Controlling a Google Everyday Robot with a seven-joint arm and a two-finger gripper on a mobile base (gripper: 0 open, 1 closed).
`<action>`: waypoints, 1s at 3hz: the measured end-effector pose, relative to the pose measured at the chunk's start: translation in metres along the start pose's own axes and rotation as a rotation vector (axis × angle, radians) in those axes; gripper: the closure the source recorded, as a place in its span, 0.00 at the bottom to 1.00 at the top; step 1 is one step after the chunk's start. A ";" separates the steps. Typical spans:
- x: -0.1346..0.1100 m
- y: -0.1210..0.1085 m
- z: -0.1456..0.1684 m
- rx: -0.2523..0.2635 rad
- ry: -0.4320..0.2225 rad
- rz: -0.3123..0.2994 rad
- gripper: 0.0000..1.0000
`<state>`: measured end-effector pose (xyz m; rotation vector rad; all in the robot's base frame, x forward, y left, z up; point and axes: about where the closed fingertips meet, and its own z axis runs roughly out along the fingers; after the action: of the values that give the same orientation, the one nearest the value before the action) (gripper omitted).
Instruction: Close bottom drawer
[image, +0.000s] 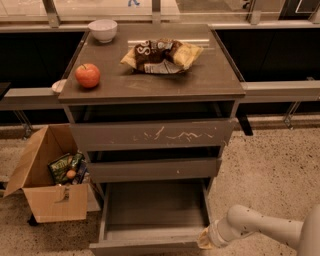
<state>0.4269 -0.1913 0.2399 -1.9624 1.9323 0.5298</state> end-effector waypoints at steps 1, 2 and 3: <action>0.000 0.012 -0.001 0.011 0.020 0.005 1.00; 0.005 0.022 0.012 -0.004 0.035 0.025 1.00; 0.014 0.030 0.045 -0.058 0.022 0.060 1.00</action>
Offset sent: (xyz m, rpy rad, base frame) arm -0.0365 0.0036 -0.0395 -0.0586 0.0592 -0.0376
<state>0.3962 -0.1825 0.1940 -1.9583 2.0156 0.5886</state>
